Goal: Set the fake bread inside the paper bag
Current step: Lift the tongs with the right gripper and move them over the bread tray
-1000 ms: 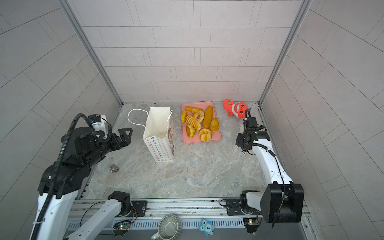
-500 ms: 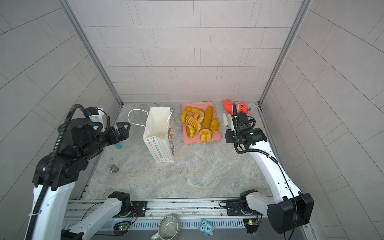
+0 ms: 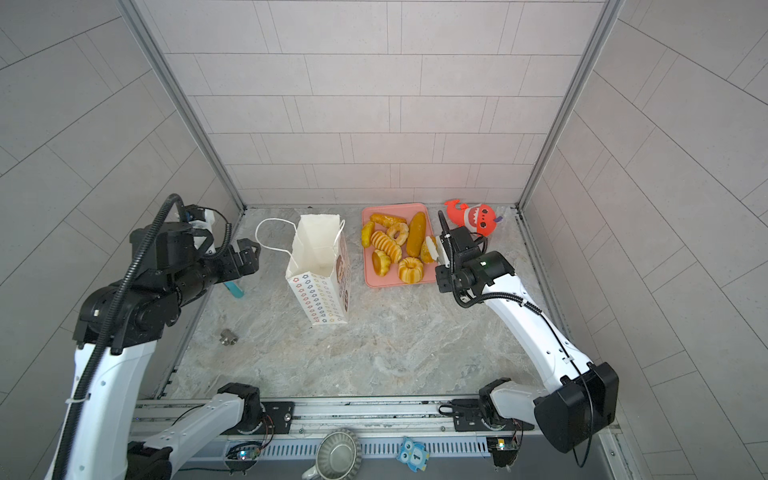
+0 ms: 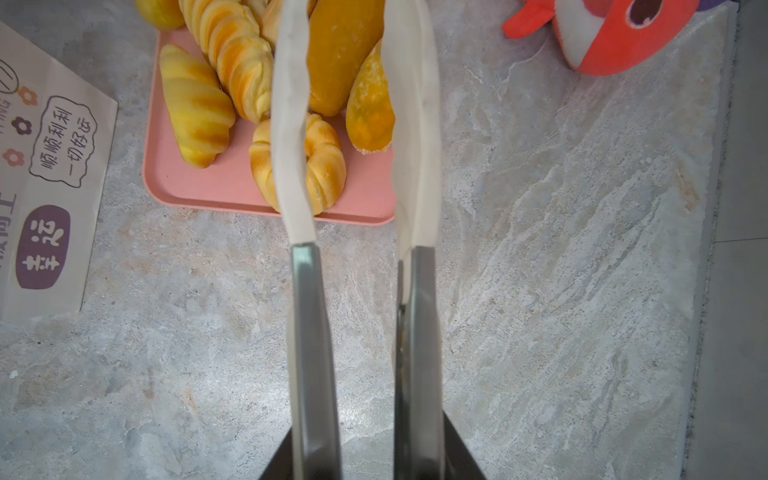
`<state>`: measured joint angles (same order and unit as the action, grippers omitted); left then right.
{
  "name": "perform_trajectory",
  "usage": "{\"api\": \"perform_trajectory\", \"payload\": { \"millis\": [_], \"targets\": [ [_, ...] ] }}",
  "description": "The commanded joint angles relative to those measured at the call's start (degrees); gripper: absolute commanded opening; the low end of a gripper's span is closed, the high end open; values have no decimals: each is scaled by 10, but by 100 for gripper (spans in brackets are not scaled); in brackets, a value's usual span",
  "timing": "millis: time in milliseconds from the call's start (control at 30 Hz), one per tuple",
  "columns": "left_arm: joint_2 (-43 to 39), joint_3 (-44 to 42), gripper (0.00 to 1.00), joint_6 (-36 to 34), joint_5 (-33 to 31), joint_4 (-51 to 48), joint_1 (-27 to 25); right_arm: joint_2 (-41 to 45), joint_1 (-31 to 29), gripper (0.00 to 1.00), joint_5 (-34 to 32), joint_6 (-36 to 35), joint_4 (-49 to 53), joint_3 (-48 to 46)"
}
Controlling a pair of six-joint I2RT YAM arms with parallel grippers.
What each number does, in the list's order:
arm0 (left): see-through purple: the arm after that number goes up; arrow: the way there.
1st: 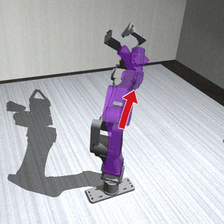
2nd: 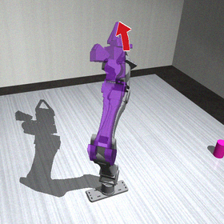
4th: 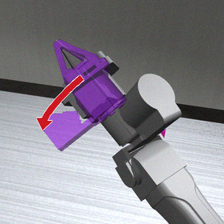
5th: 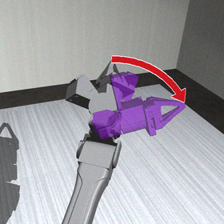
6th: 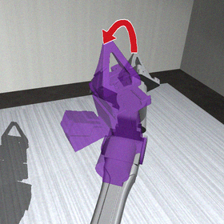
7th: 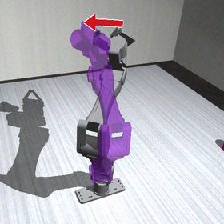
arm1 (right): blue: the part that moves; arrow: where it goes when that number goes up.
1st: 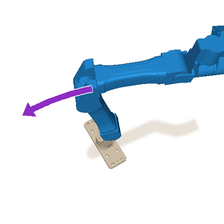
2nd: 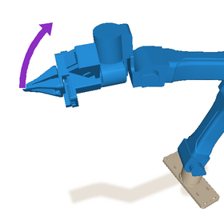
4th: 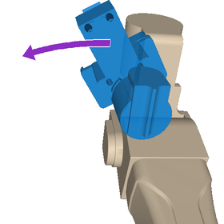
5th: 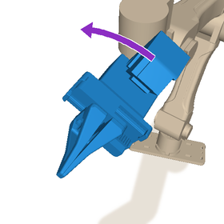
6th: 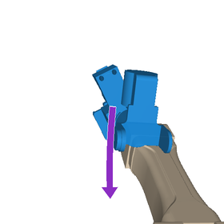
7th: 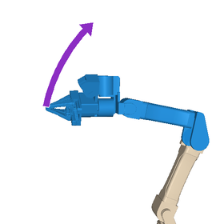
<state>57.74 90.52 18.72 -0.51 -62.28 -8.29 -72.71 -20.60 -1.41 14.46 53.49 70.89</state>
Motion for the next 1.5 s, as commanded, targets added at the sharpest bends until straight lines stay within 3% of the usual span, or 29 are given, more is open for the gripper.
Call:
{"api": "perform_trajectory", "payload": {
  "millis": [0, 167, 433, 667, 1067, 1467],
  "targets": [
    [20, 31, 100, -22, 20, -16, 31, -13, -2, 39, -24, -8, 21, 35],
    [61, 64, 100, -20, 58, -20, 67, -72, -2, 42, -23, -21, 49, 80],
    [40, -2, 100, -4, 89, 8, 96, -143, -2, 44, -8, -21, 63, 123],
    [14, -59, 100, 10, 124, 12, 104, -186, 16, 48, -37, -19, 69, 143],
    [-28, -84, 100, 21, 151, -8, 106, -231, 26, 54, -44, -1, 73, 182],
    [-31, -90, 100, 13, 186, -23, 104, -275, 29, 54, -15, 3, 79, 243]
  ]
}}
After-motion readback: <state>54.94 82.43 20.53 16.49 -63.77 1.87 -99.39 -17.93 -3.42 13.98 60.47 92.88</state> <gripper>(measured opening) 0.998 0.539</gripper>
